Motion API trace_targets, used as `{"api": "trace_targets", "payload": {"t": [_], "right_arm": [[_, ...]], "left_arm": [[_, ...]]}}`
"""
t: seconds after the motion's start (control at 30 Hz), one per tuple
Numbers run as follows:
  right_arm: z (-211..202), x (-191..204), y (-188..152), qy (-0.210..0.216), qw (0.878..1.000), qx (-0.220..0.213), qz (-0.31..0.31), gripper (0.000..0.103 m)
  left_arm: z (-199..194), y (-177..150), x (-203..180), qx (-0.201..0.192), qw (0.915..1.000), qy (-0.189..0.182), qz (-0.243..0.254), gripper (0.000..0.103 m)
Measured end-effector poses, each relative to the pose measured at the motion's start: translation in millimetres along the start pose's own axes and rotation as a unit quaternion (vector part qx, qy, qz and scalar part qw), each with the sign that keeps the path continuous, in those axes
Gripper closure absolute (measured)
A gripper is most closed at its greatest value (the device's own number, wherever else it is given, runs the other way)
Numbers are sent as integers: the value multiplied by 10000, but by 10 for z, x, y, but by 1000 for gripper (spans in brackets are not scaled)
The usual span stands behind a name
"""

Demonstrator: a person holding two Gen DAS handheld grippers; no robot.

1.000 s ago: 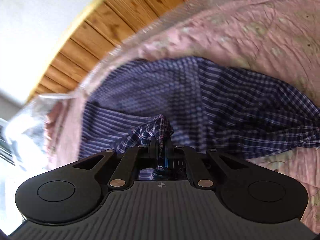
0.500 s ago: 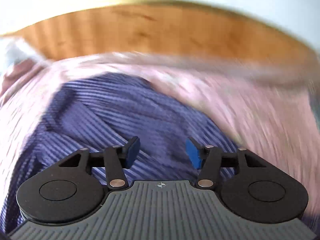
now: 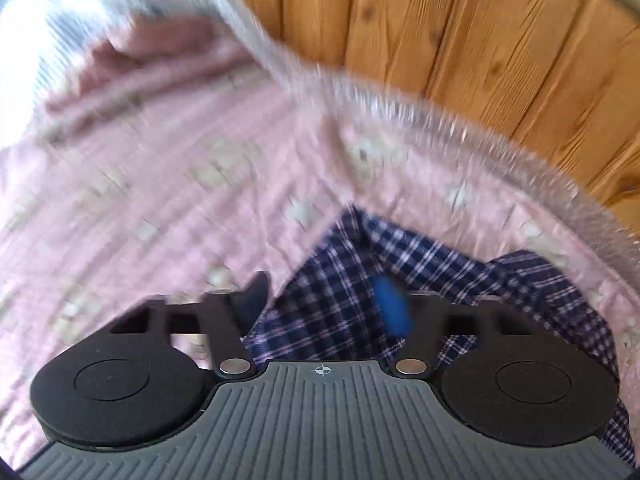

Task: Fold clothes

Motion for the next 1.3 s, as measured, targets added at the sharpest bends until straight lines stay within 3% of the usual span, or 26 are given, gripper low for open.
{"api": "trace_targets", "payload": {"t": [0.03,0.07,0.13,0.2,0.33,0.43,0.53,0.63,0.73,0.8,0.87,1.0,1.07,1.17,1.23,1.3], "right_arm": [[114,-82,-24,-122,9999,81,50,89],[117,-148,8,-154,9997,-126,124,86],[165,-248,85,-417,9986,-307,84,63],[174,-230,130,-673,9964,-469,-201,53],[-32,-251,164,-762,9956,-536,79,54],[-584,-197,-54,-302,9931,-999,538,55],[-872,-140,-587,150,9921,-944,814,57],[-559,-345,-1187,-92,9951,-408,898,59],[-680,-554,-1346,-152,9878,-817,1318,62],[-1079,-591,-1474,-2,9812,-1152,1547,51],[-1505,-617,-1672,204,9731,-1521,1720,33],[-1912,-949,-2626,127,9557,-1646,2438,28],[-1985,-1274,-3181,-269,9431,-1605,2899,27],[-1979,-1885,-3881,-931,9148,-1464,3648,27],[-1880,-2144,-4139,-955,9021,-1324,3996,27],[-1718,-2244,-4216,-781,9044,-1172,4027,38]], "left_arm": [[-9,-7,16,-17,10000,8,-56,80],[-17,-15,31,-33,9999,15,-111,82],[-40,-12,26,-82,9997,25,-224,82],[-47,-1,7,-72,9998,72,-192,82],[-153,95,-51,-7,9999,123,-65,80],[-327,230,-123,-309,9995,-58,-84,68],[-199,168,-167,-69,9999,-86,36,67],[-7,18,-202,258,9985,108,469,70],[-65,55,-239,440,9964,365,627,70],[-130,96,-267,467,9948,576,692,63],[-189,121,-302,518,9930,747,758,62],[-289,264,-467,498,9873,1051,1085,59],[-323,375,-568,401,9855,1143,1186,57],[-288,547,-803,255,9841,1099,1375,54],[-220,649,-1026,175,9812,1023,1624,52],[-112,737,-1321,100,9761,898,1978,51]]}}
Point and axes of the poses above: each gripper's, at about its wrist camera, not at the fingertips, and z roughly the way its jaws point, x to its left, y to its top, the point moved 9 cm from there along z, roughly the way its jaws point, and after that the axes turned 1 degree about z, right-handed, at the moved point
